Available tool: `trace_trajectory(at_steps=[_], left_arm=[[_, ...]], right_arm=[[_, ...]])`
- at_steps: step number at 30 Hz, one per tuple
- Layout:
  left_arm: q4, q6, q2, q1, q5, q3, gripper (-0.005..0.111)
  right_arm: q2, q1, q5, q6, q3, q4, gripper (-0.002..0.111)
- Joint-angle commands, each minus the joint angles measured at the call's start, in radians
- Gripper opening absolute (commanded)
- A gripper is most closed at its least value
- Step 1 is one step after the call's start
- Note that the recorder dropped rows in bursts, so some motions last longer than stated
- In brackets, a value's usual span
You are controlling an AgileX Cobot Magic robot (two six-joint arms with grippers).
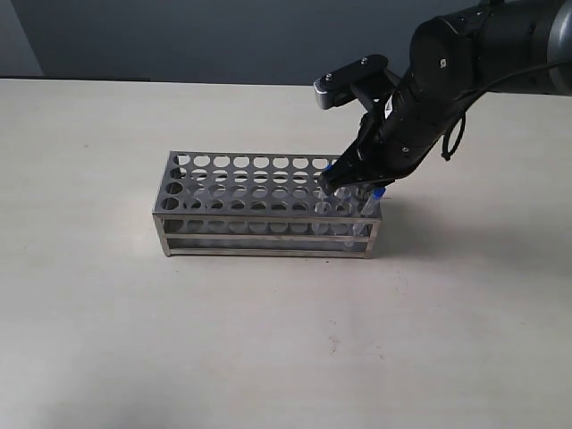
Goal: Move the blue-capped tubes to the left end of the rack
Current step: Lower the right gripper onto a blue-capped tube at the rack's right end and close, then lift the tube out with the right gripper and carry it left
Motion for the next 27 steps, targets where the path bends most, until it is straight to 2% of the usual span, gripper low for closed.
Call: trace_trajectory(at_steps=[1,4,9,11,20,22,23,24,25,27], left_arm=[[-0.003,-0.001,-0.004,-0.006,-0.006,-0.003,0.001],[-0.003,-0.001,-0.004,-0.006,-0.006,-0.003,0.001],[-0.003,-0.001,-0.004,-0.006,-0.006,-0.003,0.001],[-0.003,-0.001,-0.004,-0.006,-0.006,-0.003,0.001],[-0.003,-0.001,-0.004,-0.006,-0.006,-0.003,0.001],[-0.003,-0.001,-0.004,-0.006,-0.006,-0.003,0.001],[-0.003,-0.001,-0.004,-0.006,-0.006,-0.003,0.001],[-0.003,-0.001,-0.004,-0.006,-0.006,-0.003,0.001],[-0.003,-0.001,-0.004,-0.006,-0.006,-0.003,0.001],[-0.001,-0.001,-0.004,-0.006,-0.008,-0.003,0.001]], right_arm=[[-0.009,-0.007,0.038,-0.004,-0.001,-0.033,0.001],[-0.009,-0.007,0.038,-0.004,-0.001,-0.033,0.006],[-0.009,-0.007,0.036,-0.004,-0.001,-0.033,0.042],[-0.009,-0.007,0.036,-0.004,-0.001,-0.033,0.046],[-0.009,-0.007,0.093,0.004,-0.001,0.011,0.040],[-0.005,-0.007,0.097,0.004,-0.001,0.040,0.026],[-0.005,-0.007,0.101,0.004,-0.001,0.049,0.012],[-0.005,-0.007,0.104,0.004,-0.001,0.049,0.005],[-0.005,-0.007,0.104,0.004,-0.001,0.049,-0.001],[-0.016,-0.007,0.104,0.004,-0.001,0.046,-0.001]])
